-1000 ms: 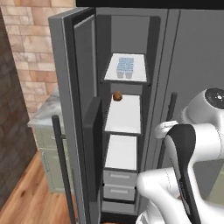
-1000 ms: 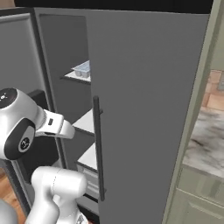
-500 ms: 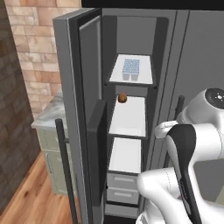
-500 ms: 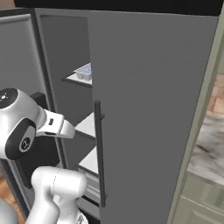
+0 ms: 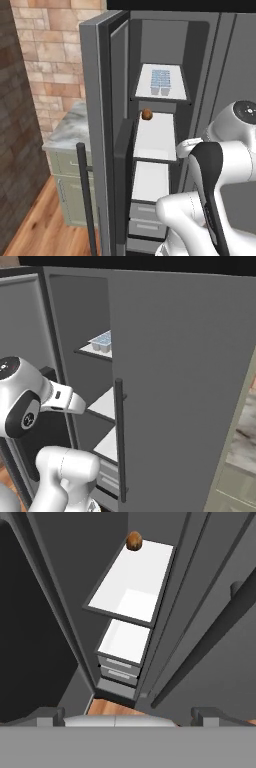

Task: Open the freezer door, pick up the ice cube tray from the freezer, and place it on the dining counter.

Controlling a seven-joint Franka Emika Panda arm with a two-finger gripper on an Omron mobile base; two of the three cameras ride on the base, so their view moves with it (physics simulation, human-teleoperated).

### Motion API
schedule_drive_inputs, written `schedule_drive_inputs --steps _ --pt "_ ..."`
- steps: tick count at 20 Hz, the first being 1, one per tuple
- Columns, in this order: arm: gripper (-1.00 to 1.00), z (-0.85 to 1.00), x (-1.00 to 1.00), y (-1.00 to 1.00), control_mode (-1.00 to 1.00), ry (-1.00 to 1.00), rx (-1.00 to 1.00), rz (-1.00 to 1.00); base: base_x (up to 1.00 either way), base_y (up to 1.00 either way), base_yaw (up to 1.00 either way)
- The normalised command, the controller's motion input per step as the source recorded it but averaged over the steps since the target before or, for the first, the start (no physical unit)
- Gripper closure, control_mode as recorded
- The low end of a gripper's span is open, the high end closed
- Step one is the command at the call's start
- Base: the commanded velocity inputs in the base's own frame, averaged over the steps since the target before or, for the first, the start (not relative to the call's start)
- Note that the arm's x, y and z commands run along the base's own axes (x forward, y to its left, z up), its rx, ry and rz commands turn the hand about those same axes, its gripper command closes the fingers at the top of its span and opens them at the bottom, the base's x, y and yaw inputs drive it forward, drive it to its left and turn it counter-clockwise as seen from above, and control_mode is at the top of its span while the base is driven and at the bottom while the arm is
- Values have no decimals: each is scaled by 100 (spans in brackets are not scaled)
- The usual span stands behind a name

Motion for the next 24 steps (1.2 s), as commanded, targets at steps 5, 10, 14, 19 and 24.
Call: schedule_drive_inputs --steps 5,10,14,19,24 --pt "-100 0 0 0 100 0 0 0 65 7 0" --pt "-100 0 0 0 100 0 0 0 57 17 0" --pt "-100 0 0 0 100 0 0 0 42 42 -1" --pt "-100 0 0 0 100 0 0 0 38 41 -4" --pt "-100 0 0 0 100 0 0 0 19 62 -3"
